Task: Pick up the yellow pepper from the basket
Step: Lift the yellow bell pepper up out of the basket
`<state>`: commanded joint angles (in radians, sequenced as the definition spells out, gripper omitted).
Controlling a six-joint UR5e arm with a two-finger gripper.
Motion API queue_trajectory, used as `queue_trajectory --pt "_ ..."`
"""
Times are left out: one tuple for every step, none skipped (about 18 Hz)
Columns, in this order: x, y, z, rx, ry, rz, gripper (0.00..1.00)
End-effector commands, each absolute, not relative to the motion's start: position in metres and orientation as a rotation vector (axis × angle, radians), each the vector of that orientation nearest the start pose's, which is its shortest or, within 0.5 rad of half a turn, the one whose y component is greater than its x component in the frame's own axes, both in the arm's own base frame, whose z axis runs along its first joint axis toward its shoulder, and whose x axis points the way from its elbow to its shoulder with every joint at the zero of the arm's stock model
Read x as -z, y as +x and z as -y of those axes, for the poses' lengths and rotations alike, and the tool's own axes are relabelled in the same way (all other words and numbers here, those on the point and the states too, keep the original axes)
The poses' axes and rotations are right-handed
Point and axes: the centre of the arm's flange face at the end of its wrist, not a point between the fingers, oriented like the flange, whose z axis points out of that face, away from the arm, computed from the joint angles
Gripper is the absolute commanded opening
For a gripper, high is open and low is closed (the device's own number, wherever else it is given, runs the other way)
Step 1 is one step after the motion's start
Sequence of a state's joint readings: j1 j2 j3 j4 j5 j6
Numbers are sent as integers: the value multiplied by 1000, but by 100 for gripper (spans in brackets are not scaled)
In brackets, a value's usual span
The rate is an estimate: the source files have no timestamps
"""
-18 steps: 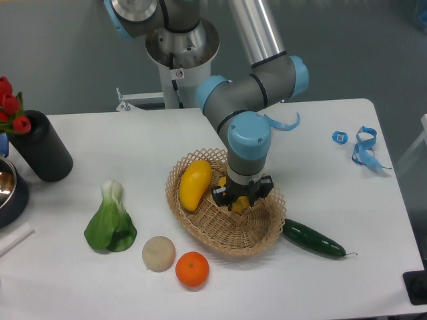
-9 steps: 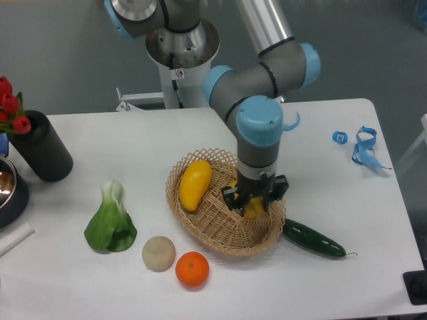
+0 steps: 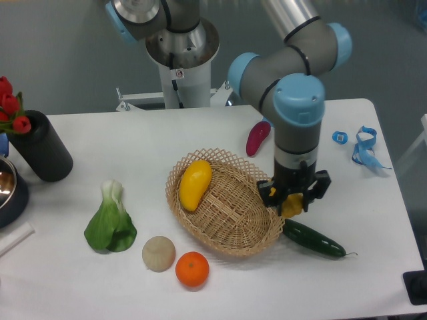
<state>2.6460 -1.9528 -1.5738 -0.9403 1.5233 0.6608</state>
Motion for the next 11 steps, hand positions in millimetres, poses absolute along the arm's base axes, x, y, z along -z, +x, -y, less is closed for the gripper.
queue_trajectory --pt "-337 -507 -418 -229 -2880 574 26" --pt "-337 -513 -411 -233 -2884 544 26" --pt "-335 -521 -402 -239 -2898 504 26" --pt "-334 -530 -390 -248 -2916 445 26" --pt "-332 -537 -382 -257 -2934 389 26" --pt "-329 -550 -371 -263 -2943 364 26" --pt "-327 -557 -363 -274 -2953 353 26" --pt "-322 -562 -362 -278 -2975 282 25" --pt "-318 -566 -362 -289 -3001 206 25" --pt "-320 -569 -360 -316 -3025 165 24" --pt "-326 -575 -359 -345 -3038 150 24"
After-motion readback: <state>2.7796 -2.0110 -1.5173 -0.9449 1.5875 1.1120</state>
